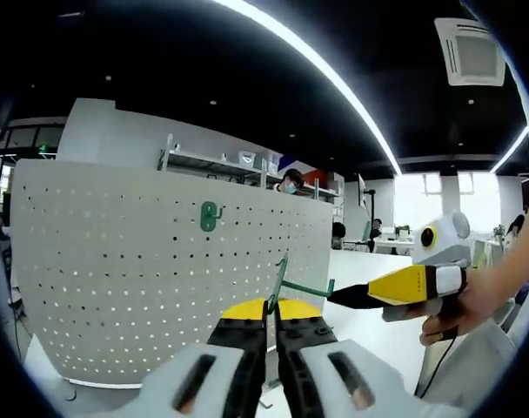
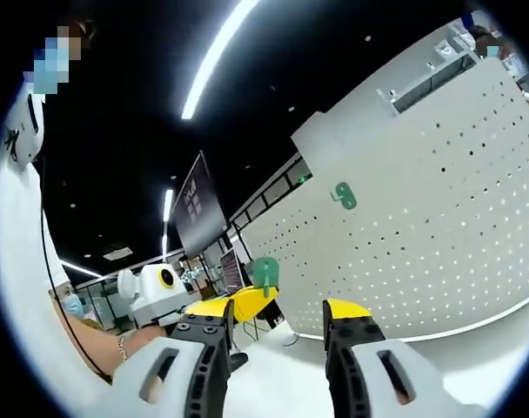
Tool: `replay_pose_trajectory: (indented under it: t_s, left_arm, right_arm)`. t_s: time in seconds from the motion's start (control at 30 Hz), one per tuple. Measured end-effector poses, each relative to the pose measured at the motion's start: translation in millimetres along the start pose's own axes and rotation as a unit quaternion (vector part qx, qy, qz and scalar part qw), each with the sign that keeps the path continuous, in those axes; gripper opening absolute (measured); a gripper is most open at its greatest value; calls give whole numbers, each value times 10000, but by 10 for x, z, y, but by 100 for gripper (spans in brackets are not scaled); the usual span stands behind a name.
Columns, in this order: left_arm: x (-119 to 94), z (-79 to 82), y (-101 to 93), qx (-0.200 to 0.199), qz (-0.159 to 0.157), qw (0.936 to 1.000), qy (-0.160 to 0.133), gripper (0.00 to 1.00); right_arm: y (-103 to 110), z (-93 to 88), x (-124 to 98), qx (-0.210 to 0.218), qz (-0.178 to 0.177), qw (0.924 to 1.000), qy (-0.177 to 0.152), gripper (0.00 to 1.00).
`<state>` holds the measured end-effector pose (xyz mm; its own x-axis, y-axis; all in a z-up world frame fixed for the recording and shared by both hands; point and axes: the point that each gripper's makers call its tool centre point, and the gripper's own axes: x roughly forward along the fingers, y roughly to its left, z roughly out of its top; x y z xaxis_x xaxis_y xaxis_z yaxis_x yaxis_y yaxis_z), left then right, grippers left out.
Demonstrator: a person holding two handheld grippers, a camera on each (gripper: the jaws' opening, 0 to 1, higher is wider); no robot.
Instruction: Insert the hook assembly into the mounting plate slot until the hook locks in place.
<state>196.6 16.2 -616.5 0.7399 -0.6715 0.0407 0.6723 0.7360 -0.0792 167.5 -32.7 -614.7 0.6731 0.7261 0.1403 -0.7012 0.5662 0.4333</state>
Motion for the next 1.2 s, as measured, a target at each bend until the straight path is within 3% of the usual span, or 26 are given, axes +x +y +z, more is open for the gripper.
replay_pose_trajectory:
  t_s: [0.53,1.2]
  left_arm:
    - [10,16,24,-101,84,9999,-23,2]
    - [-3,67,47,-250,126,9995,-146,2]
  right_arm:
    - [-16,20,186,497,23,9986,-183,41]
    - [1,-16,403,809,115,9964,-213,44]
